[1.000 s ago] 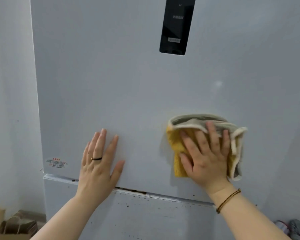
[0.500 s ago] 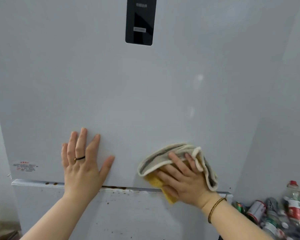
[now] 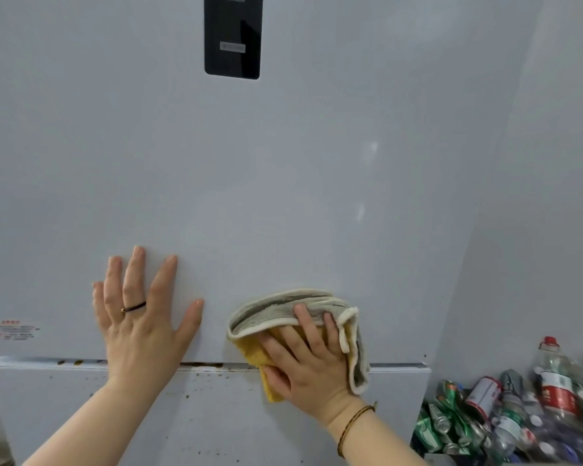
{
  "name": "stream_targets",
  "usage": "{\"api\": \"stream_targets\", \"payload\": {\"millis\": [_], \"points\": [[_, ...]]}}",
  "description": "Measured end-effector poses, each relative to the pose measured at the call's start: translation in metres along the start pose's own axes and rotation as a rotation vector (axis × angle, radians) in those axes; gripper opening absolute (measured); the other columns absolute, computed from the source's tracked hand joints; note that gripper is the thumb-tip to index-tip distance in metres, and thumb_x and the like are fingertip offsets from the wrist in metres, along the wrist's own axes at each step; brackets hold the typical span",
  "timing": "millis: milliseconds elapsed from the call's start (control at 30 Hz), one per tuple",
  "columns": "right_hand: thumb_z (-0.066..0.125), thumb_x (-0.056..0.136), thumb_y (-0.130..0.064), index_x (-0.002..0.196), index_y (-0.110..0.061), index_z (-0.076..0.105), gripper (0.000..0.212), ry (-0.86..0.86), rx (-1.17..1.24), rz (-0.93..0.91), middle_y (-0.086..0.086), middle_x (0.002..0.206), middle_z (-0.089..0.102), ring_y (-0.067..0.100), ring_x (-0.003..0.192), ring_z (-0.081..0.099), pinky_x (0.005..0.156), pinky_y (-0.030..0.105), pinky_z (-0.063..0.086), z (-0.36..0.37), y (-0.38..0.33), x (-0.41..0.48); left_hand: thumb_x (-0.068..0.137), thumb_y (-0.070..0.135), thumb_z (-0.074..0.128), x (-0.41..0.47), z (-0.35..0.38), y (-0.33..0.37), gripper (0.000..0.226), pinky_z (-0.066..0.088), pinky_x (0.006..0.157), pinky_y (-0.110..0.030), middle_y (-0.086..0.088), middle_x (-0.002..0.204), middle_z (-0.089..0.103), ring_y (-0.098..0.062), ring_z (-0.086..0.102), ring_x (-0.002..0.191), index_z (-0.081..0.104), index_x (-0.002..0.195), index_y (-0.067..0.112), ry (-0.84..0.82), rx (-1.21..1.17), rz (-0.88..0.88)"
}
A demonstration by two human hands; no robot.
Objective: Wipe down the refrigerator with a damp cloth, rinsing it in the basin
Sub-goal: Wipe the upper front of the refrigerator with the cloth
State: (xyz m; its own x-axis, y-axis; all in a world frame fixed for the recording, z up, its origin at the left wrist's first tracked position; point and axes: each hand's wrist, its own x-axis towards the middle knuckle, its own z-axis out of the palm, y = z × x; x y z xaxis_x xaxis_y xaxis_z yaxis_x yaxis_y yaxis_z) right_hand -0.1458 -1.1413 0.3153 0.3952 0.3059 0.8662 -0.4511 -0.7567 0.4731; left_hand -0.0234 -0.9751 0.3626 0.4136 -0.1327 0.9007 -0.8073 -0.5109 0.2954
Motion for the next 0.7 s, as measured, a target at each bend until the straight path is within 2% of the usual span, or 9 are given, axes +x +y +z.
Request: {"api": "stream_targets", "payload": {"millis": [100, 167, 267, 333, 400, 467, 567, 633, 700], "points": [[0.029, 0.092, -0.044, 0.115, -0.028, 0.048, 0.034, 0.067, -0.017, 0.065, 0.0, 0.127, 0.039, 0.022, 0.143, 0.007, 0.115, 0.046, 0.006, -0.002, 0.042, -0.02, 0.082, 0.054, 0.034, 0.002, 0.0, 0.001, 0.058, -0.003, 0.113, -0.039, -0.009, 0.138, 0.019, -0.023, 0.001, 0.131, 0.037, 0.125, 0.016, 0.003, 0.025, 0.072], [0.024, 0.093, -0.048, 0.119, -0.023, 0.044, 0.042, 0.055, -0.092, 0.204, 0.003, 0.139, 0.024, 0.023, 0.143, 0.004, 0.115, 0.046, 0.002, -0.005, 0.075, -0.039, 0.088, 0.06, 0.022, 0.002, 0.001, 0.009, 0.06, -0.005, 0.113, -0.032, -0.012, 0.136, 0.022, -0.024, 0.005, 0.131, 0.039, 0.124, 0.015, -0.01, 0.034, 0.133], [0.014, 0.094, -0.051, 0.132, -0.021, 0.025, 0.05, 0.017, -0.117, 0.556, -0.001, 0.155, 0.005, 0.021, 0.143, -0.005, 0.116, 0.044, -0.002, -0.009, 0.081, -0.054, 0.089, 0.061, 0.015, 0.001, 0.007, 0.024, 0.061, -0.003, 0.112, -0.037, -0.012, 0.137, 0.022, -0.025, 0.004, 0.132, 0.039, 0.125, 0.017, -0.032, 0.056, 0.179], [0.01, 0.095, -0.05, 0.135, -0.019, 0.02, 0.051, 0.017, -0.081, 0.786, 0.008, 0.148, 0.019, 0.018, 0.143, -0.009, 0.113, 0.044, 0.0, -0.007, 0.055, -0.053, 0.089, 0.061, 0.015, -0.002, 0.012, 0.028, 0.061, -0.002, 0.111, -0.041, -0.011, 0.138, 0.022, -0.026, 0.003, 0.133, 0.039, 0.125, 0.018, -0.034, 0.061, 0.17], [0.009, 0.095, -0.05, 0.134, -0.017, 0.018, 0.052, 0.019, -0.044, 0.907, 0.015, 0.136, 0.029, 0.018, 0.143, -0.01, 0.112, 0.043, -0.001, -0.005, 0.037, -0.046, 0.089, 0.062, 0.015, -0.002, 0.014, 0.027, 0.062, 0.005, 0.109, -0.05, -0.011, 0.139, 0.022, -0.027, 0.003, 0.134, 0.038, 0.126, 0.018, -0.03, 0.08, 0.17], [0.01, 0.095, -0.05, 0.133, -0.016, 0.019, 0.052, 0.008, -0.014, 0.883, 0.017, 0.133, 0.03, 0.026, 0.142, -0.002, 0.112, 0.042, -0.002, -0.007, 0.044, -0.036, 0.088, 0.063, 0.014, -0.003, 0.015, 0.024, 0.063, 0.01, 0.106, -0.055, -0.011, 0.139, 0.023, -0.027, 0.004, 0.134, 0.039, 0.125, 0.018, -0.021, 0.094, 0.18], [0.013, 0.094, -0.05, 0.131, -0.013, 0.031, 0.055, 0.073, -0.037, 0.776, 0.018, 0.134, 0.03, 0.041, 0.129, 0.017, 0.11, 0.043, 0.002, -0.014, 0.077, -0.005, 0.088, 0.064, 0.013, -0.003, 0.017, 0.026, 0.065, 0.01, 0.105, -0.055, -0.011, 0.139, 0.022, -0.026, 0.003, 0.134, 0.04, 0.125, 0.018, -0.002, 0.076, 0.158], [0.023, 0.093, -0.046, 0.128, -0.009, 0.037, 0.052, 0.109, -0.079, 0.789, 0.021, 0.136, 0.036, 0.041, 0.126, 0.02, 0.109, 0.044, 0.005, -0.016, 0.098, 0.024, 0.088, 0.064, 0.013, -0.005, 0.019, 0.03, 0.065, 0.01, 0.105, -0.057, -0.011, 0.139, 0.022, -0.027, 0.002, 0.134, 0.039, 0.125, 0.017, 0.003, 0.067, 0.149], [0.031, 0.089, -0.041, 0.128, -0.009, 0.037, 0.051, 0.117, -0.097, 0.885, 0.024, 0.135, 0.042, 0.039, 0.127, 0.021, 0.106, 0.047, 0.009, -0.016, 0.097, 0.042, 0.088, 0.063, 0.013, -0.007, 0.02, 0.031, 0.065, 0.009, 0.105, -0.058, -0.012, 0.139, 0.021, -0.028, 0.001, 0.134, 0.038, 0.126, 0.017, 0.003, 0.056, 0.15]]}}
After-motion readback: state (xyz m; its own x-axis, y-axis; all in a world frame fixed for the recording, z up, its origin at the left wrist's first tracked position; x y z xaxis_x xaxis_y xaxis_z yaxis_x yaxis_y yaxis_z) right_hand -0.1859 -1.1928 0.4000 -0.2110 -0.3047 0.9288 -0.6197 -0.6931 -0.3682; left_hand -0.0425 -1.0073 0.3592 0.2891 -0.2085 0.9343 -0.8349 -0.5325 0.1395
